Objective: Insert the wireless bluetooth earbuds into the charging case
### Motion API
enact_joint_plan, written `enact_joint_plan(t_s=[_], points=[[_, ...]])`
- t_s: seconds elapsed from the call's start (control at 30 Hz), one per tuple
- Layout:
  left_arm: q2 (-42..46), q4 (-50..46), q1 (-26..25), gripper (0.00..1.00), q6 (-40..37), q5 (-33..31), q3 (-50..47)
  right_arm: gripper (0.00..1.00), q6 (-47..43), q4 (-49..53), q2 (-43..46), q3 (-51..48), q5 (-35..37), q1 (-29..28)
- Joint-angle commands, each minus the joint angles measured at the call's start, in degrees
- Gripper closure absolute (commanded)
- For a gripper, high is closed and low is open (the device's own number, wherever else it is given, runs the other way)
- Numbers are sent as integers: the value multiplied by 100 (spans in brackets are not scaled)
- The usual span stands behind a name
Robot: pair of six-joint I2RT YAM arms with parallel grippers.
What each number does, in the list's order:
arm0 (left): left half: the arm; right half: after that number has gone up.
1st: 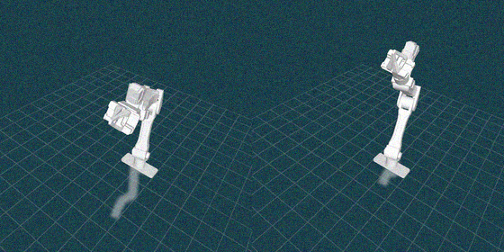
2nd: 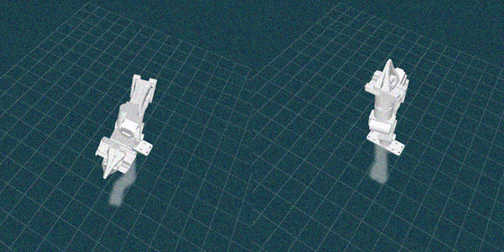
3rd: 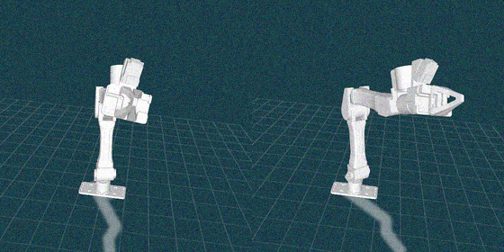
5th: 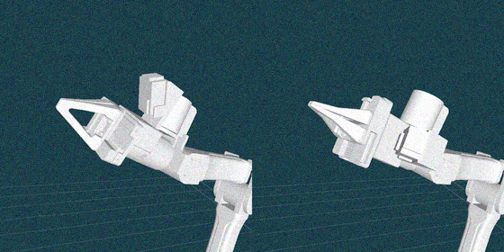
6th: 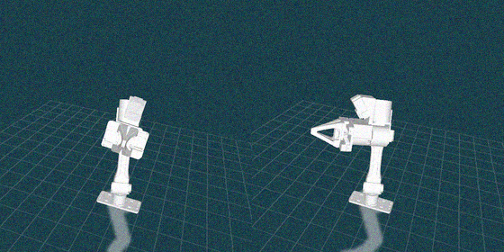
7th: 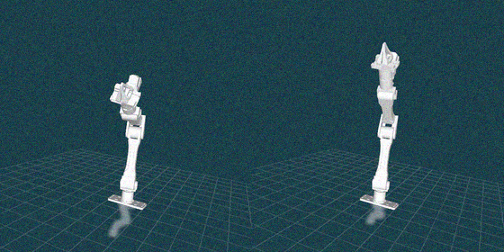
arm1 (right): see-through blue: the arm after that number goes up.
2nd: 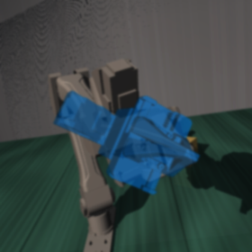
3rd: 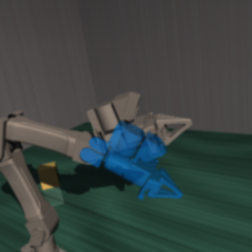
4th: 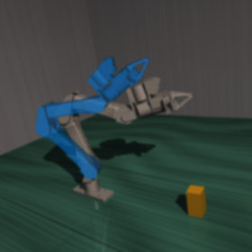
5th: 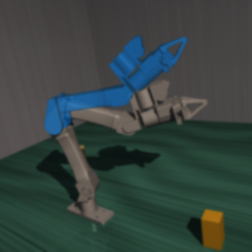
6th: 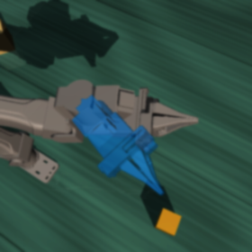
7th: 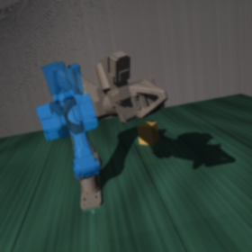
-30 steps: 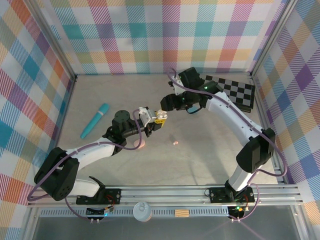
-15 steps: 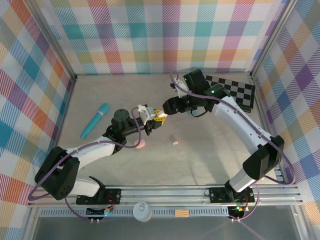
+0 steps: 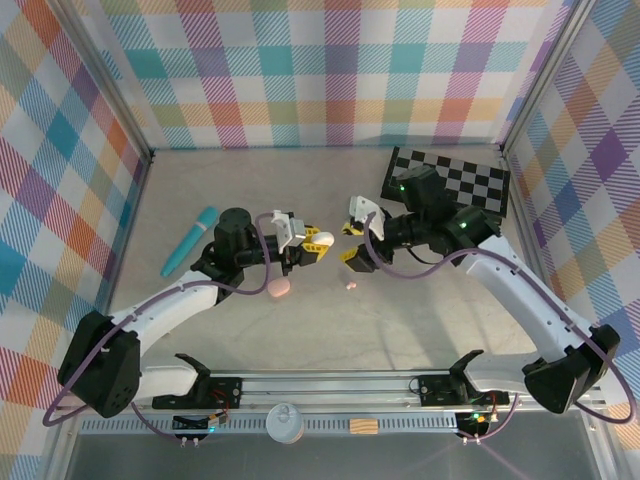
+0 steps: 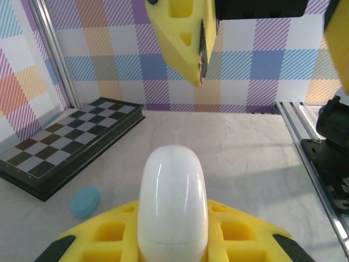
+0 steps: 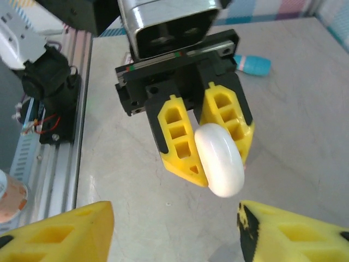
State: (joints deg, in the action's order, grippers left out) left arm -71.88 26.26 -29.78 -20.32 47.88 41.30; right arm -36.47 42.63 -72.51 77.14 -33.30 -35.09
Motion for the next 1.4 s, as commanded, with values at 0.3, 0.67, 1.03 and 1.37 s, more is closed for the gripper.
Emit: enact_joint_plan(t_s=[0.3,0.67,1.03,1.37], points=[[3,-447,41,86,-464,284,302,58,-1258,25,-871,565,-242,-121],[32,-461,35,86,-477,321,309,61,-1287,101,-1317,797,-272,-120],[48,-315,39,76,-316,178,260,72,-1215,63,-1286,710,-70,-106],[231,-425,42,47,-280,-82,36,75,-463,-852,-913,-165,-100,297]])
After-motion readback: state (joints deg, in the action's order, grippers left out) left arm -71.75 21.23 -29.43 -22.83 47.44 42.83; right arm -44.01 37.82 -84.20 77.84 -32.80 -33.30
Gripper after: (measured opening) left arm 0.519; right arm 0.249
